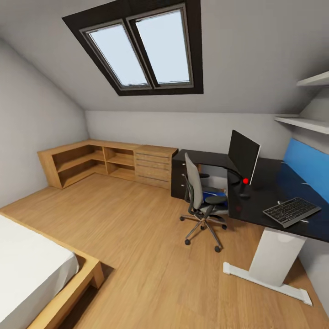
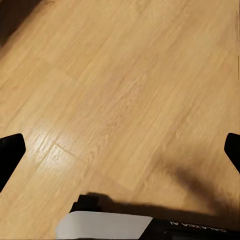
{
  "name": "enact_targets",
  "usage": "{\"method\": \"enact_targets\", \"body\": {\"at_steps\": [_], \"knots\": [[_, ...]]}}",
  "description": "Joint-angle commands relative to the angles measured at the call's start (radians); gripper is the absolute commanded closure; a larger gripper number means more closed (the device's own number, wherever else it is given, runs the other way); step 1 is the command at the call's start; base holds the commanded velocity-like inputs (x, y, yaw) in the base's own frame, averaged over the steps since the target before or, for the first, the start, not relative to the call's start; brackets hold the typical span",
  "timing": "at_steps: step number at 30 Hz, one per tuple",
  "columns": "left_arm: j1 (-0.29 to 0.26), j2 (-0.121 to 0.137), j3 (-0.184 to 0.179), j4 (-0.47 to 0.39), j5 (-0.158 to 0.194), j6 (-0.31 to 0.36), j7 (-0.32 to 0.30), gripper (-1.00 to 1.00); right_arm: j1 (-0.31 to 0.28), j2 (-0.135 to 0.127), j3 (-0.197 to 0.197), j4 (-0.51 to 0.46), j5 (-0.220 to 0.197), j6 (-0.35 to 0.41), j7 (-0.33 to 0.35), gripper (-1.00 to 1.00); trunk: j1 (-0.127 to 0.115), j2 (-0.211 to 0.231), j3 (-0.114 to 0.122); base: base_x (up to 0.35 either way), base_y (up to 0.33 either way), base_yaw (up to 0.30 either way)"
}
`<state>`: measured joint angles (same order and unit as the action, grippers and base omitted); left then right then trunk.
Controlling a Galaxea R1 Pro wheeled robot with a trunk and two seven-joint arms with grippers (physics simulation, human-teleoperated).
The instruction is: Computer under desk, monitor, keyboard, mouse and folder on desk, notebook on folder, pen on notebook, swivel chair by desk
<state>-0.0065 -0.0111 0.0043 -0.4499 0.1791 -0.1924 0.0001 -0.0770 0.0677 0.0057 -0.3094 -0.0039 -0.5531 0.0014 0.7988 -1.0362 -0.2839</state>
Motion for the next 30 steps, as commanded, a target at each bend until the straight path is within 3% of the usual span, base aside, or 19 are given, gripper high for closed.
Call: {"method": "enact_targets", "body": {"at_steps": [1,5,6,8,11,30], "knots": [[0.0,0.003,-0.001,0.004,0.007,-0.035,-0.002,-1.0,-0.002,0.0,0.001,0.019,0.0,-0.026,0.0,-1.0,0.0,-0.001,-0.001,0.0,0.0,-0.299],[0.0,0.008,-0.003,0.026,0.006,-0.115,-0.004,-1.0,-0.002,0.001,0.003,0.043,0.002,-0.066,0.0,-1.0,0.0,-0.001,-0.001,0.0,0.0,-0.299],[0.0,0.009,-0.005,0.061,0.005,-0.169,-0.005,-1.0,-0.003,0.002,0.004,0.051,0.002,-0.077,0.0,-1.0,0.0,-0.001,-0.001,0.0,0.0,-0.299],[0.0,0.009,-0.006,0.092,0.005,-0.215,-0.005,-1.0,-0.003,0.002,0.004,0.055,0.002,-0.082,0.0,-1.0,0.0,-0.001,-0.001,0.0,0.0,-0.297],[0.0,0.009,-0.007,0.122,0.005,-0.26,-0.004,-1.0,-0.003,0.001,0.005,0.06,0.002,-0.087,0.0,-1.0,0.0,-0.001,-0.002,0.002,0.0,-0.208],[0.0,0.009,-0.006,0.132,0.004,-0.295,0.001,-1.0,-0.003,0.005,0.005,0.08,0.003,-0.088,-0.004,-1.0,0.0,-0.001,0.001,0.257,0.125,-0.051]]}}
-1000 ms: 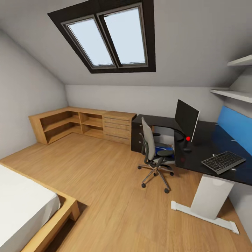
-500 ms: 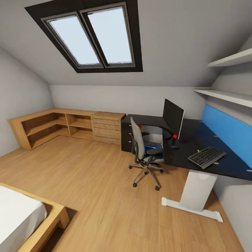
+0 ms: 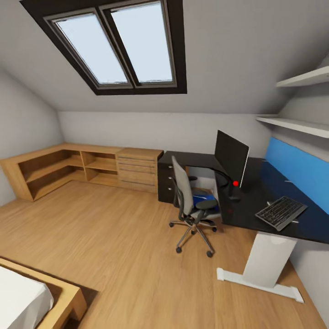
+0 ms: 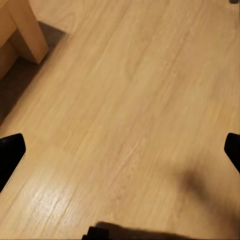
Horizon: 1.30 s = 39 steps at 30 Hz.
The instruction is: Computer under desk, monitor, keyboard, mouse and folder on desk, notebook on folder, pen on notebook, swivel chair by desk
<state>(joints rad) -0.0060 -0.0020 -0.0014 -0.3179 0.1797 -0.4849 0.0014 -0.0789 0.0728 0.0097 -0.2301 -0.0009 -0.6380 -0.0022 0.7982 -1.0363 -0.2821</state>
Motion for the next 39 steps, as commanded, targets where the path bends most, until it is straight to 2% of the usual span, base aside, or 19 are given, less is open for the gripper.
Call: {"method": "enact_targets", "body": {"at_steps": [1,9,22,26,39], "knots": [[0.0,0.0,0.0,0.0,0.004,-0.003,0.0,-1.0,-0.001,0.0,0.001,0.001,0.0,-0.003,0.0,-1.0,0.001,-0.001,-0.001,0.299,0.195,-0.22],[0.0,0.0,0.0,0.0,0.004,-0.004,0.002,-1.0,-0.001,0.0,0.001,-0.001,0.001,-0.003,-0.001,-1.0,0.001,-0.001,0.001,0.26,0.191,-0.138],[0.0,0.0,0.001,0.0,0.004,-0.027,0.002,-1.0,-0.001,0.0,0.0,0.0,-0.001,-0.002,-0.004,-1.0,0.001,-0.001,0.001,0.038,0.027,-0.019],[0.0,-0.001,0.003,0.0,0.005,-0.032,0.002,-1.0,-0.001,-0.003,0.0,0.0,-0.001,-0.002,-0.004,-1.0,0.001,-0.001,0.001,0.087,0.025,-0.191],[0.0,0.0,0.004,0.0,0.008,-0.035,0.004,-1.0,-0.001,-0.004,-0.001,0.0,-0.001,-0.002,-0.004,-1.0,0.001,-0.001,0.001,0.282,0.141,-0.288]]}}
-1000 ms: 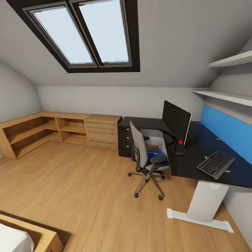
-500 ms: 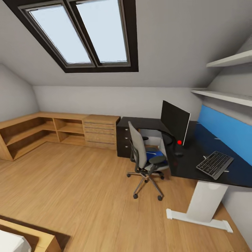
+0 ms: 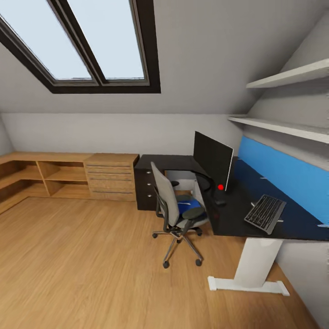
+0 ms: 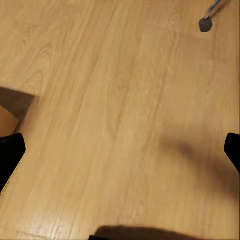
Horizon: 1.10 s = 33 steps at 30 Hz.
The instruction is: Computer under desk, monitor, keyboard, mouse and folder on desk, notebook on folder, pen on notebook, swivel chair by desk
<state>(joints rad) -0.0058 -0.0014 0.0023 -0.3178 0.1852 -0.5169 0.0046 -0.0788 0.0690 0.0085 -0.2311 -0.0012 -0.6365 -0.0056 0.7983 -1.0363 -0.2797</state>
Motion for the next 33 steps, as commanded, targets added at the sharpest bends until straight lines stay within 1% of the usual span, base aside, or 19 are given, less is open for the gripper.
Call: {"method": "enact_targets", "body": {"at_steps": [1,8,11,15,19,26,33], "knots": [[0.0,0.0,0.001,0.0,0.004,-0.003,0.001,-1.0,-0.001,0.0,0.001,0.001,0.0,-0.003,-0.001,-1.0,0.001,-0.001,-0.001,0.258,0.228,-0.298],[0.0,-0.001,0.002,-0.001,0.005,-0.003,0.001,-1.0,-0.001,-0.001,-0.001,0.0,-0.002,-0.002,-0.001,-1.0,0.001,-0.001,-0.002,0.185,0.27,-0.296],[0.0,-0.003,0.001,-0.001,0.004,-0.003,0.001,-1.0,-0.001,-0.001,-0.001,0.0,-0.002,-0.003,-0.001,-1.0,0.001,-0.001,-0.003,0.113,0.276,-0.157],[0.0,-0.002,0.001,0.0,0.002,-0.003,0.001,-1.0,-0.001,-0.001,-0.001,0.0,0.001,-0.005,-0.001,-1.0,0.001,-0.001,-0.003,0.294,0.139,-0.014],[0.0,-0.002,-0.001,0.0,0.002,-0.003,0.002,-1.0,-0.001,-0.002,0.001,0.0,0.002,-0.005,0.001,-1.0,0.001,-0.001,-0.003,0.302,0.022,-0.002],[-0.001,-0.004,0.003,-0.008,0.004,-0.003,0.005,-1.0,-0.001,-0.003,0.0,0.0,0.001,-0.006,0.001,-1.0,0.001,-0.001,-0.003,0.067,0.001,0.0],[-0.001,-0.008,-0.001,-0.008,0.005,0.007,0.008,-1.0,-0.001,-0.003,-0.001,0.002,0.001,-0.004,0.001,-1.0,0.027,-0.05,-0.025,0.001,0.0,0.0]]}}
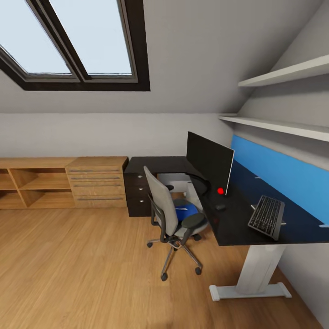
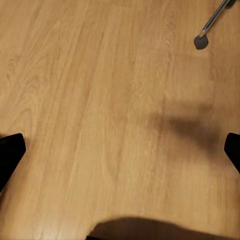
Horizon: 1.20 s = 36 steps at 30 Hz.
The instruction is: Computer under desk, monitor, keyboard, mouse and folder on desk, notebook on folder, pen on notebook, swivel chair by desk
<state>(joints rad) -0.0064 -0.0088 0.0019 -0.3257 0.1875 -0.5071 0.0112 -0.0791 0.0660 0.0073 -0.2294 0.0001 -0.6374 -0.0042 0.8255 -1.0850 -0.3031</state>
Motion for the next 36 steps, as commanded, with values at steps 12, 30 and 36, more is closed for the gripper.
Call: {"method": "enact_targets", "body": {"at_steps": [12,30,36], "knots": [[-0.001,-0.002,0.0,0.001,0.003,0.005,0.142,-1.0,-0.001,0.001,0.0,0.0,-0.002,-0.004,-0.002,-1.0,0.046,-0.085,-0.039,0.0,0.0,0.0],[0.0,-0.001,0.0,0.001,0.004,0.004,0.159,-1.0,-0.001,0.001,0.0,-0.001,-0.001,-0.005,-0.002,-1.0,0.115,-0.211,-0.095,0.0,0.0,0.0],[0.0,-0.002,0.0,0.001,0.004,0.003,0.159,-1.0,-0.001,0.003,0.0,0.0,-0.002,-0.012,-0.002,-1.0,0.138,-0.253,-0.114,0.0,0.0,0.109]]}}
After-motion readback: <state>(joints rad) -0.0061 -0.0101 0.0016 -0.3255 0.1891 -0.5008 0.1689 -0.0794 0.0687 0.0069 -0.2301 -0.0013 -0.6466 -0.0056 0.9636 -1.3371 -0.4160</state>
